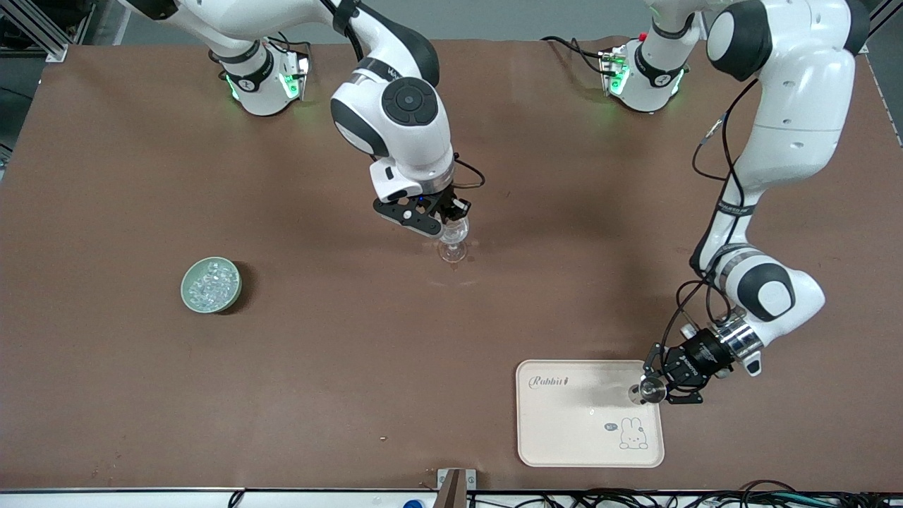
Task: Pour wine and add ice with both arms
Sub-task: 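Move the left gripper to the tray while the right gripper moves ice over glass, then open the right gripper over the glass while the left gripper releases the jigger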
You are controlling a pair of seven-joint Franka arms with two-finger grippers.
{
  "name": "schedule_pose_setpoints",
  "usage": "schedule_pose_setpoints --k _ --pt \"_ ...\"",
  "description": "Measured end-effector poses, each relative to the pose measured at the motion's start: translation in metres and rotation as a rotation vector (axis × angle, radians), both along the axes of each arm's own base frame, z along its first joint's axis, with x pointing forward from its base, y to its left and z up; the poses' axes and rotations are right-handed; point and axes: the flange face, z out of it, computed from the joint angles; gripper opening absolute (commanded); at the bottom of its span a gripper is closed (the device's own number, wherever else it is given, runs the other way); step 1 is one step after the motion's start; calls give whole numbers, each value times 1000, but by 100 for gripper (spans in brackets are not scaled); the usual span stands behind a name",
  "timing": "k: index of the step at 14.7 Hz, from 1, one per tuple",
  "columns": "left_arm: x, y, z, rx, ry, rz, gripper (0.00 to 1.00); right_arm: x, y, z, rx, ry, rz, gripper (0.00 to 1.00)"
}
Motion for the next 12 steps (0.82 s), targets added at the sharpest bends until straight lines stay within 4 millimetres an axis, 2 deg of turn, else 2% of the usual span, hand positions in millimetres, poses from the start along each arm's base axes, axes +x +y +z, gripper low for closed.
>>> schedule_pose_setpoints --k 2,4,8,9,10,11,12 --pt "2 -6 -18 -36 -6 30 1 -1 2 0 2 0 2 4" --pt "4 -10 -30 -58 1 47 1 -3 4 -3 0 5 5 10" --pt "10 -12 -41 -79 -1 64 5 -4 7 -12 2 15 9 39" --pt "11 -12 -42 -90 -2 74 18 -3 8 -13 4 15 9 46" --pt "12 -13 -43 -97 -4 79 61 -3 8 -13 5 15 10 50" --pt "13 -15 -44 -98 -9 78 97 -4 9 -13 5 15 10 54" --pt "14 -17 -44 -95 -22 75 100 -4 9 -13 5 15 11 57"
